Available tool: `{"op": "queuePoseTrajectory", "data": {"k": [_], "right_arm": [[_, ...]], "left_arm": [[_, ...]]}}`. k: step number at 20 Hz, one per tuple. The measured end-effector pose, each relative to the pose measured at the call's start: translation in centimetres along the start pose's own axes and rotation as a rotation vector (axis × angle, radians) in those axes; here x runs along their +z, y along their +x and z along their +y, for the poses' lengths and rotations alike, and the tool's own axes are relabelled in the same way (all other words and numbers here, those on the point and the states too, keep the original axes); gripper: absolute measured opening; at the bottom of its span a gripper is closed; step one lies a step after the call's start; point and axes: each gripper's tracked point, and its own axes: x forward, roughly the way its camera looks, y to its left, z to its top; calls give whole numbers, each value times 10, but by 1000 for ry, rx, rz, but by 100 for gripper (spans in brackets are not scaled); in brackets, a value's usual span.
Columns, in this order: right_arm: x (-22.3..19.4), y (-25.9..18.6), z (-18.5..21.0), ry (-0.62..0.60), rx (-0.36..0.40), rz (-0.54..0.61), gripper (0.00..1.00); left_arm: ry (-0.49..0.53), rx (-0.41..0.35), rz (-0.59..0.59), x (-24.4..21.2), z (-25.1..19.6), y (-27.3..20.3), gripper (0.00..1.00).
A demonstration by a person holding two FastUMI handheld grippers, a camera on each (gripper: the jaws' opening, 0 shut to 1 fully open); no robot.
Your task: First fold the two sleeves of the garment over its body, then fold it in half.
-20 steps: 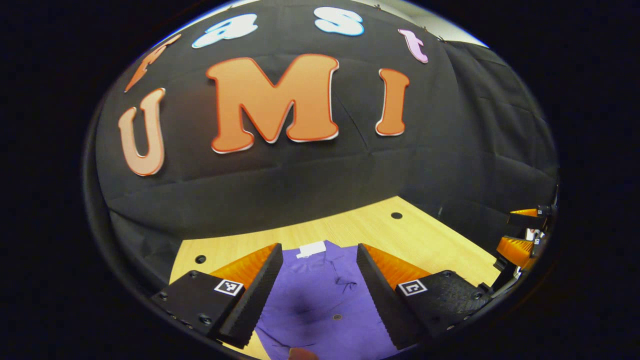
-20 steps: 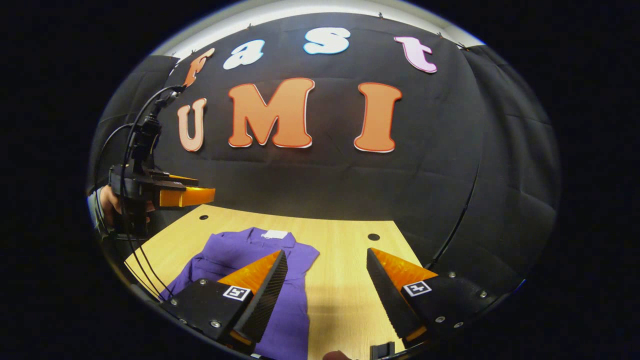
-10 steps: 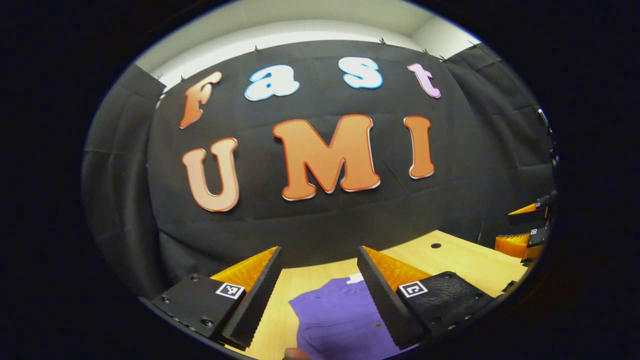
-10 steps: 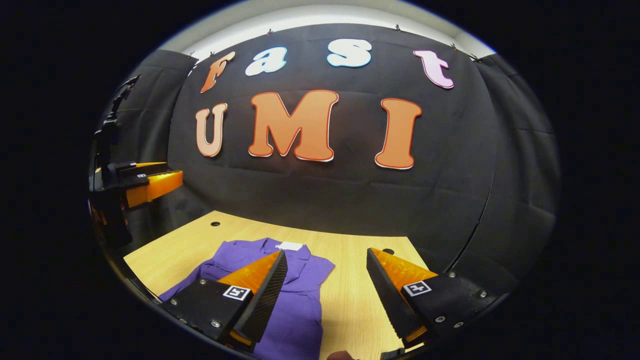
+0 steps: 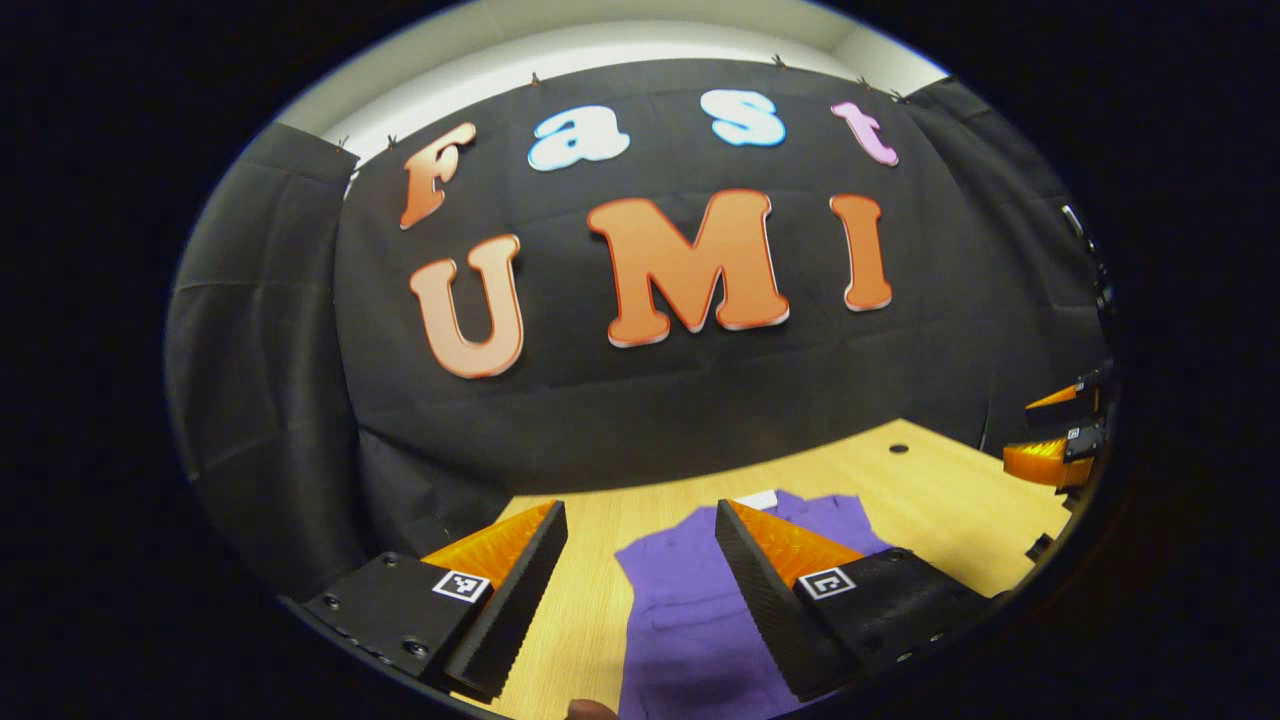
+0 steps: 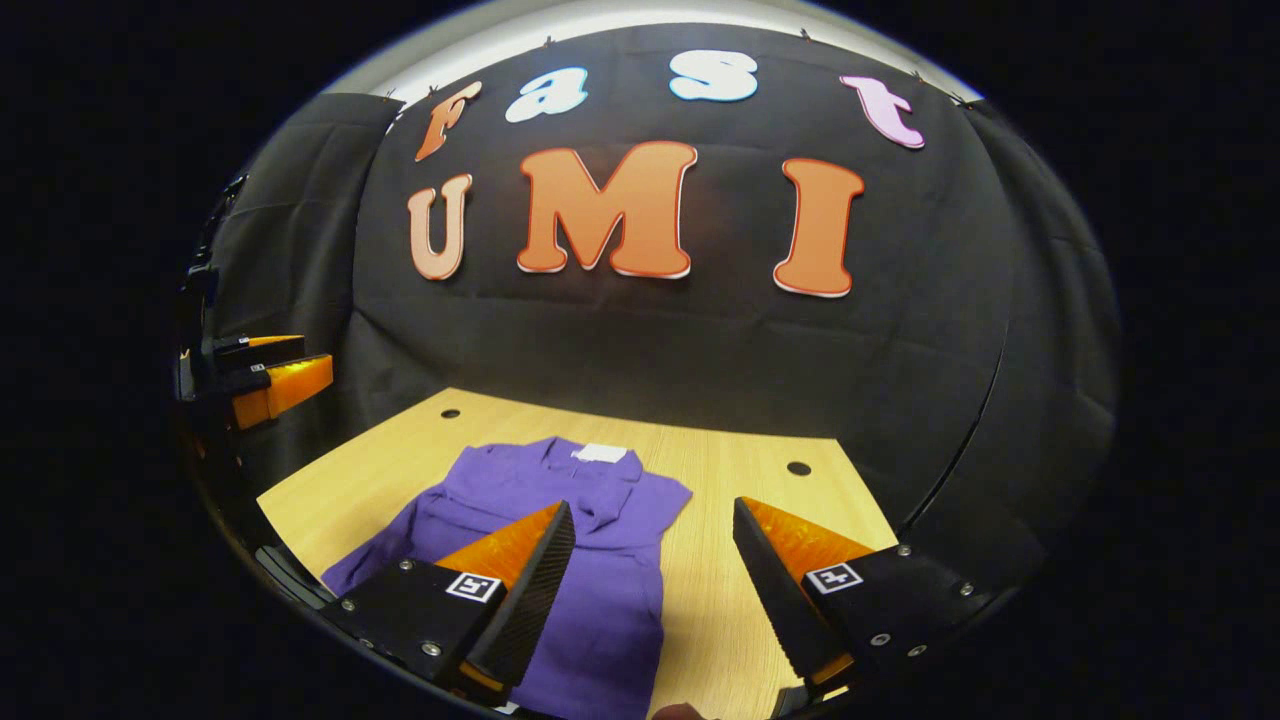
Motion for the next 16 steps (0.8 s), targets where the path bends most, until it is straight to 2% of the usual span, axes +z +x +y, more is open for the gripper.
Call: {"op": "queuePoseTrajectory", "data": {"k": [7, 16], "right_arm": [[-71, -11, 6, 47, 38, 214, 95], [-176, -42, 24, 90, 95, 550, 95]], "left_arm": [[-21, -48, 334, -116, -3, -18, 97], [-139, -116, 777, -249, -9, -57, 98]]}}
